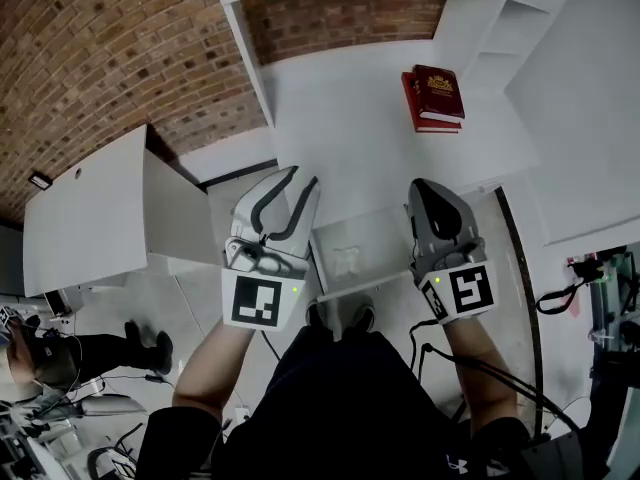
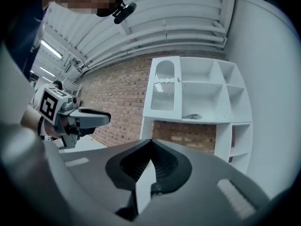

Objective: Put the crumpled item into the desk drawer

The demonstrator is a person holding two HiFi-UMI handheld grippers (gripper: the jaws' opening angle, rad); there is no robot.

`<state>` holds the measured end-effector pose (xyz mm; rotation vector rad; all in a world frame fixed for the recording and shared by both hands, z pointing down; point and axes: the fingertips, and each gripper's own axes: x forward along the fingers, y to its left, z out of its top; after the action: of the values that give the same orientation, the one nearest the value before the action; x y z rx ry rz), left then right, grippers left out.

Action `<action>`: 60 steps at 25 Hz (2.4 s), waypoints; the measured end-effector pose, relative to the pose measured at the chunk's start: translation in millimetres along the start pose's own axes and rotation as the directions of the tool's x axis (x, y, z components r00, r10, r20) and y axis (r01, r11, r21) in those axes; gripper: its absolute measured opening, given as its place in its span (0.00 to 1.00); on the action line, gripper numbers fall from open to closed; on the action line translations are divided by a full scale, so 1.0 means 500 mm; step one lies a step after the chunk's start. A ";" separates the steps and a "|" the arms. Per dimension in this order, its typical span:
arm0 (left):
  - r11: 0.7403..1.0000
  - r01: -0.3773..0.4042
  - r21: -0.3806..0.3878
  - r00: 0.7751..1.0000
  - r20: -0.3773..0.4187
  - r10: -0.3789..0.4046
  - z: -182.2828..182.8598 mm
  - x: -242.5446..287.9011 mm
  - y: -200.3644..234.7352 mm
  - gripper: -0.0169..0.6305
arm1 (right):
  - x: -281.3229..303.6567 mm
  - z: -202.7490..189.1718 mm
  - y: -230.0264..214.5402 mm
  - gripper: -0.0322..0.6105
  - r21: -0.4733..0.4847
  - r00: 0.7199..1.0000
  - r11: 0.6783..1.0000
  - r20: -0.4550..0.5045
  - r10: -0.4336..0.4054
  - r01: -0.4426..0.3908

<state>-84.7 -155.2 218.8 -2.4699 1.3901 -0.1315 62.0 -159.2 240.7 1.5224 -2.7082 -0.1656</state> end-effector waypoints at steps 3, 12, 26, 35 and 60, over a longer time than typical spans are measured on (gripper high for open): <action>0.992 -0.035 -0.125 0.999 -0.019 0.033 -0.004 -0.006 0.007 0.19 | -0.002 0.039 0.019 0.05 -0.035 0.999 0.999 0.054 -0.006 0.008; 0.968 -0.083 -0.235 0.992 -0.109 0.059 -0.061 -0.062 0.005 0.11 | -0.028 0.030 0.062 0.05 -0.012 0.999 1.000 0.038 -0.012 0.013; 0.958 -0.095 -0.269 0.986 -0.161 0.052 -0.118 -0.076 -0.001 0.03 | -0.039 -0.011 0.032 0.05 0.015 0.999 0.999 0.000 -0.039 0.039; 0.964 -0.087 -0.250 0.985 -0.167 0.045 -0.122 -0.075 -0.013 0.03 | -0.045 -0.028 0.022 0.05 0.037 0.999 0.998 -0.002 -0.047 0.047; 0.964 -0.062 -0.258 0.988 -0.153 0.023 -0.126 -0.068 -0.018 0.03 | -0.032 -0.040 0.026 0.05 0.052 0.999 0.998 -0.015 -0.040 0.041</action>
<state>-109.3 -135.6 283.5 -2.6894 1.6150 -0.1320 60.6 -140.3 262.6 1.5868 -2.6927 -0.0850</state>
